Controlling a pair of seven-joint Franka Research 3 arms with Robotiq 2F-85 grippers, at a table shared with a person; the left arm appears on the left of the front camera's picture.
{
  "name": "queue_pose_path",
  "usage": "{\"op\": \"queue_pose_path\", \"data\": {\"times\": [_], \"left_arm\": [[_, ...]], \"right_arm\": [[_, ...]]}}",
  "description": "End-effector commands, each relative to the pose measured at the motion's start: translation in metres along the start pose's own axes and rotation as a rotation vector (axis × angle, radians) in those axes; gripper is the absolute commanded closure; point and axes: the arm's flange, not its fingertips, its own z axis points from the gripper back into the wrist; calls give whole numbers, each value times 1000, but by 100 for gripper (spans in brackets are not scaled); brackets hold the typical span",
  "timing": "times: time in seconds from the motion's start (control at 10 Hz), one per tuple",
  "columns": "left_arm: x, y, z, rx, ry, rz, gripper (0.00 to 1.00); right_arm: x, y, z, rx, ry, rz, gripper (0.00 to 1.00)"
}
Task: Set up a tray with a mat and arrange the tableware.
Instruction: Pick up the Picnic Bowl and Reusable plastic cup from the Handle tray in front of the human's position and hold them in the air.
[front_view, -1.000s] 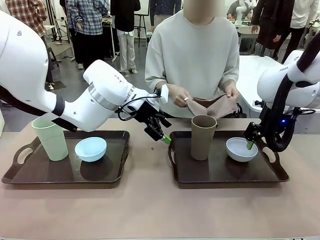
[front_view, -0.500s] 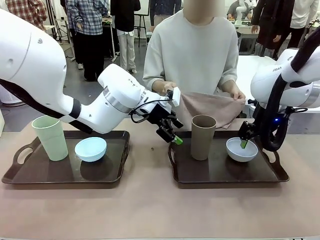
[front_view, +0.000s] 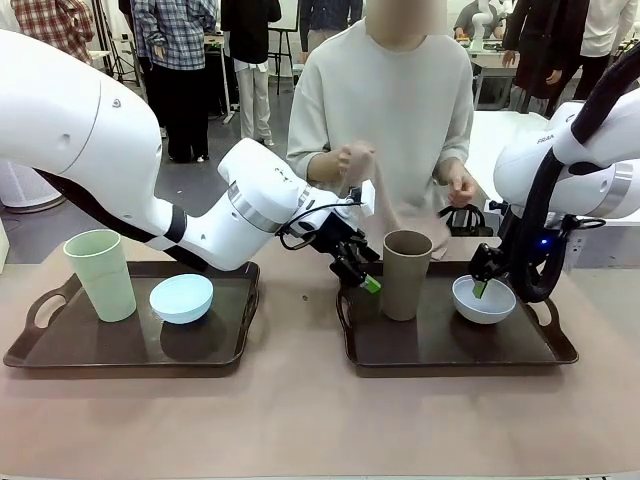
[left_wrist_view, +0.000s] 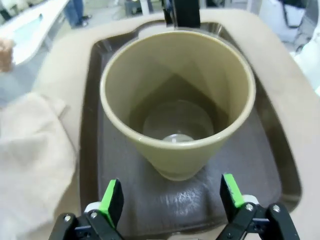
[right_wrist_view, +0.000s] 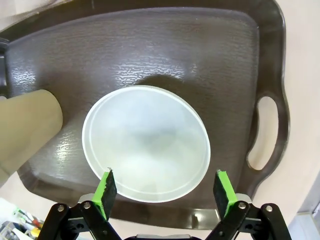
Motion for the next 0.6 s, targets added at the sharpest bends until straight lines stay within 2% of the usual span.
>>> {"op": "queue_pose_path", "data": {"times": [0.0,0.2,0.3,0.4,0.5], "left_arm": [[1,-1,1,9,-14,-83,0],[1,-1,1,9,-14,-83,0],[2,0,0,-2,3,-17,0],[-7,1,6,17,-75,13,0],[-12,-3,2,-6,-100,18,0]], "right_arm": [[-1,-1,-1,-7,2,3,0],[-1,-1,-1,-7,2,3,0],[0,0,0,-1,0,0,0],[1,1,-2,-1,-2,-6,0],[0,0,-4,-4,-1,-15,0]]}}
